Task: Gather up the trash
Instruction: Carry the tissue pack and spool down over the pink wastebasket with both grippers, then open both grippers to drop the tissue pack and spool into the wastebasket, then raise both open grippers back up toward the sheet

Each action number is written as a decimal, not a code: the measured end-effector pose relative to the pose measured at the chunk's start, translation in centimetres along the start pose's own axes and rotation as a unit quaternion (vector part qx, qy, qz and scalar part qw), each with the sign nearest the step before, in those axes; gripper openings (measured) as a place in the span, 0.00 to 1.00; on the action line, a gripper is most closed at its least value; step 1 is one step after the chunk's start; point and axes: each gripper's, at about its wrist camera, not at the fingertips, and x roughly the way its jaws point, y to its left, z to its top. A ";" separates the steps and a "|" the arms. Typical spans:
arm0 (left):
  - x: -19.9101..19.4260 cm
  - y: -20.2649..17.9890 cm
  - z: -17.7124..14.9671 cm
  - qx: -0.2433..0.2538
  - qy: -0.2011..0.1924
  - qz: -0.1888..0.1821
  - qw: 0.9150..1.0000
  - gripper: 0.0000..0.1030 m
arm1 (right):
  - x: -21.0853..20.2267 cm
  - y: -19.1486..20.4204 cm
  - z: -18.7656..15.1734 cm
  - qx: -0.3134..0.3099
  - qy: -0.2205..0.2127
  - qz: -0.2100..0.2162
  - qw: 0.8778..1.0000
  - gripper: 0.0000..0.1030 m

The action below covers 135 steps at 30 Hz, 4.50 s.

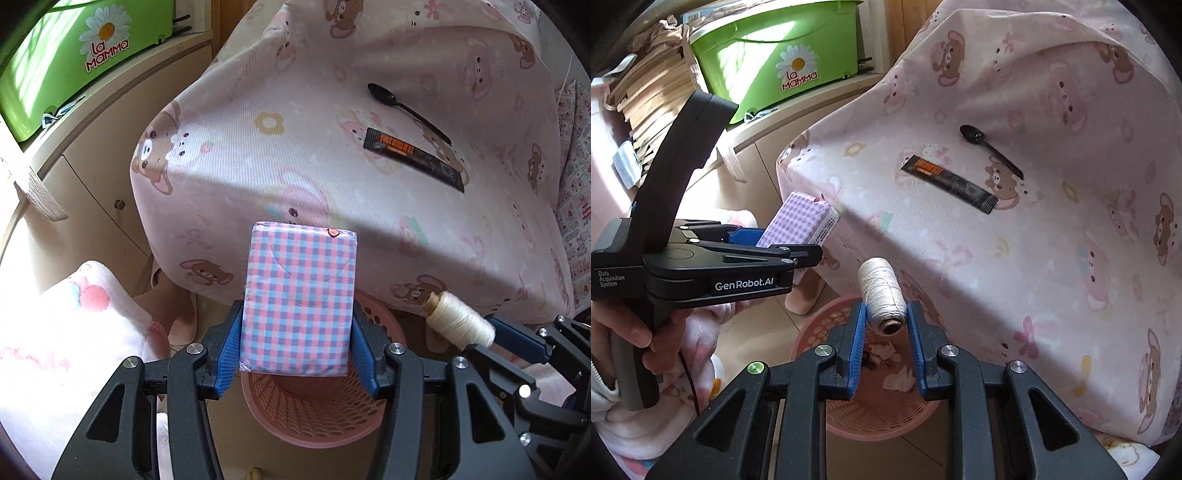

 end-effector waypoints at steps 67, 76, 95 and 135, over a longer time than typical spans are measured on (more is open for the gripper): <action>12.4 3.1 -4.2 -0.087 0.217 0.049 0.971 0.76 | 12.3 -0.5 -5.3 0.039 0.201 -0.053 0.977 0.49; 9.7 3.2 -2.8 -0.087 0.147 0.070 0.983 0.81 | 9.7 -0.9 -4.2 0.048 0.156 -0.062 0.985 0.49; -0.2 1.8 -0.3 -0.049 -0.099 0.117 0.987 0.82 | 1.2 0.6 -2.3 0.015 -0.021 -0.102 0.994 0.49; -1.6 -5.3 6.9 0.037 -0.157 0.021 0.987 0.94 | -5.7 -9.8 1.6 0.163 -0.172 -0.184 0.954 0.58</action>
